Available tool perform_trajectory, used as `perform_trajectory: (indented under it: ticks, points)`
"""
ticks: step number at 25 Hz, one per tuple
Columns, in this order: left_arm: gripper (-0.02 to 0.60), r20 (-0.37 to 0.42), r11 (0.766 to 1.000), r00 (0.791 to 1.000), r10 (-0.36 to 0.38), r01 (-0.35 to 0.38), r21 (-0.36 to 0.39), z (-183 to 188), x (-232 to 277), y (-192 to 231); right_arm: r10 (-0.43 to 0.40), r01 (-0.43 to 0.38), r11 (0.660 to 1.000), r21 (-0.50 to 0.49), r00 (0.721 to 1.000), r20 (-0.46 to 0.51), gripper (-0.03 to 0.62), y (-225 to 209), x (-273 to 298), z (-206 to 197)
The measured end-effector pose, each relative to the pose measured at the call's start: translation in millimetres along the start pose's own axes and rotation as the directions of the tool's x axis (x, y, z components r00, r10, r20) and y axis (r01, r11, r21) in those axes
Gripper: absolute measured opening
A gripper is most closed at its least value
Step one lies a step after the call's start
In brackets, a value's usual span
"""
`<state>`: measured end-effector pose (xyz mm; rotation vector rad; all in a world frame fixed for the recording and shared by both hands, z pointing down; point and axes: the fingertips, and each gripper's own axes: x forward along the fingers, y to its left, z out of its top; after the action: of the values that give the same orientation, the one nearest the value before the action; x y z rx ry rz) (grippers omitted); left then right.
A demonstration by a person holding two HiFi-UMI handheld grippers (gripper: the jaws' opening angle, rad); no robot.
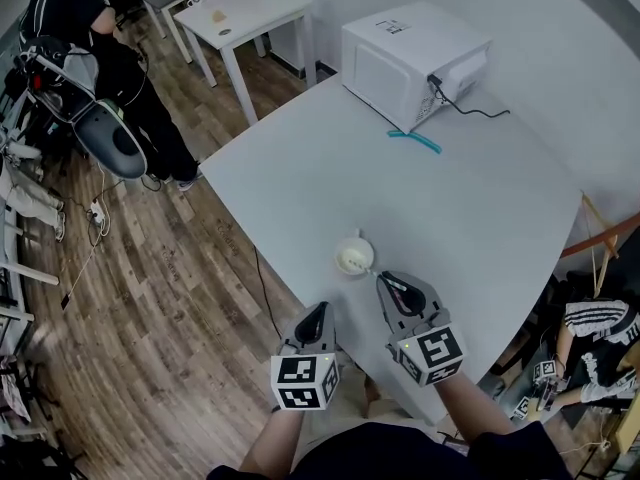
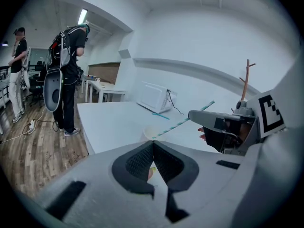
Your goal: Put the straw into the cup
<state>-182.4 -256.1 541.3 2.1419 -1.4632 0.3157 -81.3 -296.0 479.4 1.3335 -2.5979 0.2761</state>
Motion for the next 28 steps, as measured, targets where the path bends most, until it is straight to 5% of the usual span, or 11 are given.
perform_trajectory:
  ticks: [28]
  points:
    - [0.017, -0.092, 1.000, 0.996, 0.010, -0.012, -0.021, -26.7, 48.1, 24.9, -0.013, 0.016, 0.999, 0.036, 0.994, -0.105, 0.041, -22.7, 58.7, -52.6]
